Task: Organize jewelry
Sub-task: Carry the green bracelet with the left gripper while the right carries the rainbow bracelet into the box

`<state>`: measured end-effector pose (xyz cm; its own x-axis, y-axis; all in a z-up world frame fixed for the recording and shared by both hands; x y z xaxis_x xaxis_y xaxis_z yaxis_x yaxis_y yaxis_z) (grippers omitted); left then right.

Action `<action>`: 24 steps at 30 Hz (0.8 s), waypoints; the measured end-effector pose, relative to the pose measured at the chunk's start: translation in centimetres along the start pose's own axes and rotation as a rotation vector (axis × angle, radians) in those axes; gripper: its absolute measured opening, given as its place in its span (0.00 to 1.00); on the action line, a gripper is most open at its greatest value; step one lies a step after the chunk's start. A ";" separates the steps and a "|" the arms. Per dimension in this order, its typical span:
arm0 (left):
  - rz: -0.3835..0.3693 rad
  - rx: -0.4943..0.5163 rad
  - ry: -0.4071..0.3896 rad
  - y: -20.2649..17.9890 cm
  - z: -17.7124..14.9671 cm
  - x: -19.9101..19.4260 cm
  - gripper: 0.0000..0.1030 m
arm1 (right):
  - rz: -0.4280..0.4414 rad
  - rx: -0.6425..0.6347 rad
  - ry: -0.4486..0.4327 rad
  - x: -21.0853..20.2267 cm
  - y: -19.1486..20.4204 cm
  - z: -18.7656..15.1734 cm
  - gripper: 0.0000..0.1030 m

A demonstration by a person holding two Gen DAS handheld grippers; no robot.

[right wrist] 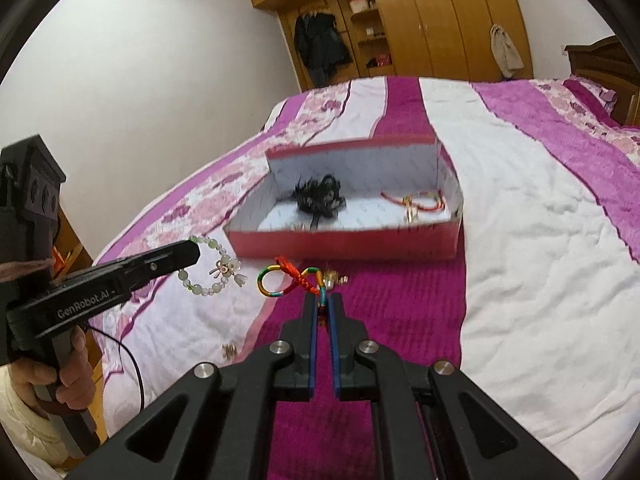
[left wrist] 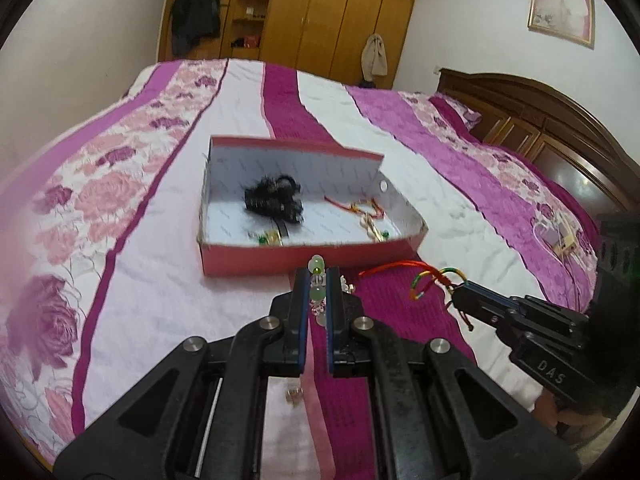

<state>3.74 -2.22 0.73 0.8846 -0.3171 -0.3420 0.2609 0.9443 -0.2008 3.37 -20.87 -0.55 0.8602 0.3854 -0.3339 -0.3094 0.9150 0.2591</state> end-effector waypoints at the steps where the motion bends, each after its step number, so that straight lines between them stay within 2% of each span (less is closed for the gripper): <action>1: 0.004 0.002 -0.008 -0.1 0.2 0.1 0.00 | -0.003 -0.001 -0.013 0.0 0.0 0.3 0.06; 15: 0.092 0.051 -0.156 -0.2 2.0 1.8 0.00 | -0.047 -0.030 -0.118 1.7 0.0 3.0 0.06; 24: 0.137 0.042 -0.207 0.3 2.6 4.0 0.00 | -0.093 -0.055 -0.164 4.0 -0.5 3.8 0.06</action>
<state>8.41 -2.99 1.71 0.9720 -0.1652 -0.1673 0.1452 0.9814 -0.1256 8.51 -20.23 1.38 0.9393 0.2781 -0.2011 -0.2430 0.9527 0.1824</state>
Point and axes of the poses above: each gripper's, at about its wrist camera, not at the fingertips, and x roughly the way its jaws point, y to its left, z to its top, the point moved 2 cm from there along x, roughly the way its jaws point, and after that the axes turned 14 degrees about -y, right-handed, at the moved point
